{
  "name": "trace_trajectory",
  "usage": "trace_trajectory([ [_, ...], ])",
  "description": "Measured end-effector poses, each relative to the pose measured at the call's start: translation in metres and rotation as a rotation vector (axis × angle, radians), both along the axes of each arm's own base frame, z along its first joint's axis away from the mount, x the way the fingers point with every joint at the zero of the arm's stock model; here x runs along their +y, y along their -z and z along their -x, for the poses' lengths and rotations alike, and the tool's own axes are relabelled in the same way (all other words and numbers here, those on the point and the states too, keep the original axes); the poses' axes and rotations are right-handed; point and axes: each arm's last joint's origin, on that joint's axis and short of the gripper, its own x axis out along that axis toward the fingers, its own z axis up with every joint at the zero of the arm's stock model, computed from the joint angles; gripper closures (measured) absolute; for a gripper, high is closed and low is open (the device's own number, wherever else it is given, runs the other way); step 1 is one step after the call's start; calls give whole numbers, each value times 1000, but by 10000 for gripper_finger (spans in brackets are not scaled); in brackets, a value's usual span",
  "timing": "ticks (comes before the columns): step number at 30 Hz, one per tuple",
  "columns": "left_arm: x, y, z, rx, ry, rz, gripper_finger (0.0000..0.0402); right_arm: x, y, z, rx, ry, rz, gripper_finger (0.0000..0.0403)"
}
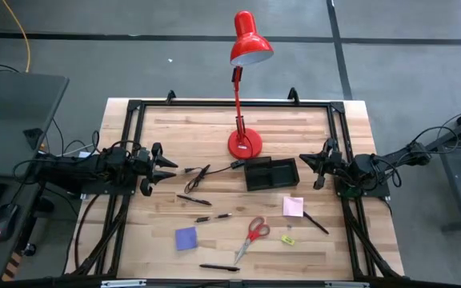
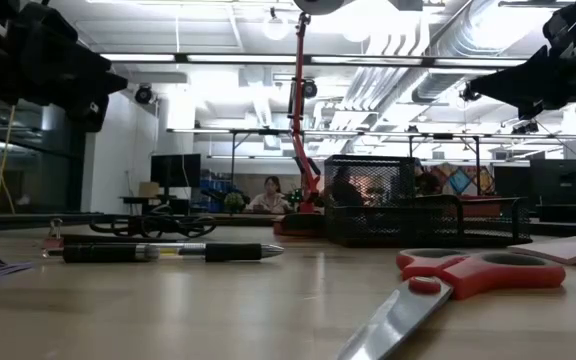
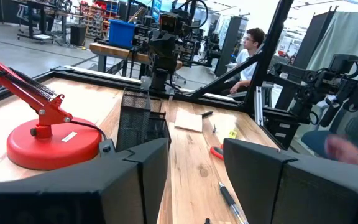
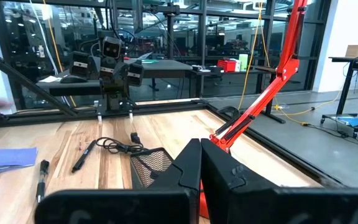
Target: Pick and place office supplies into organizer
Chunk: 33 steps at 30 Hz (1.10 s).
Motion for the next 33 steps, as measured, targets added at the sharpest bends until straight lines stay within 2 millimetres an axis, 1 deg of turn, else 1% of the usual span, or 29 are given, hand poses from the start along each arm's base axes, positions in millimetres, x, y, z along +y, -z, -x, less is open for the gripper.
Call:
trace_trajectory([
  [14,0,0,0,0,0,0,257,0,-2,0,-15,6,17,402],
  [19,0,0,0,0,0,0,257,1,-10,1,-134,-53,-138,402],
  [20,0,0,0,0,0,0,257,1,-11,1,-147,-65,-137,402],
  [22,1,-4,0,-39,-34,-67,257,1,-12,1,-149,-70,-122,402],
  [25,2,-11,1,-106,-92,-149,257,1,-12,1,-178,-81,-217,402],
  [29,3,-11,1,-101,-101,-163,257,1,-10,1,-205,-96,-376,402],
  [31,3,-10,1,-90,-100,-162,257,1,-9,1,-210,-86,-406,402],
  [33,3,-10,1,-90,-100,-163,257,1,-8,0,-197,-82,-401,402],
])
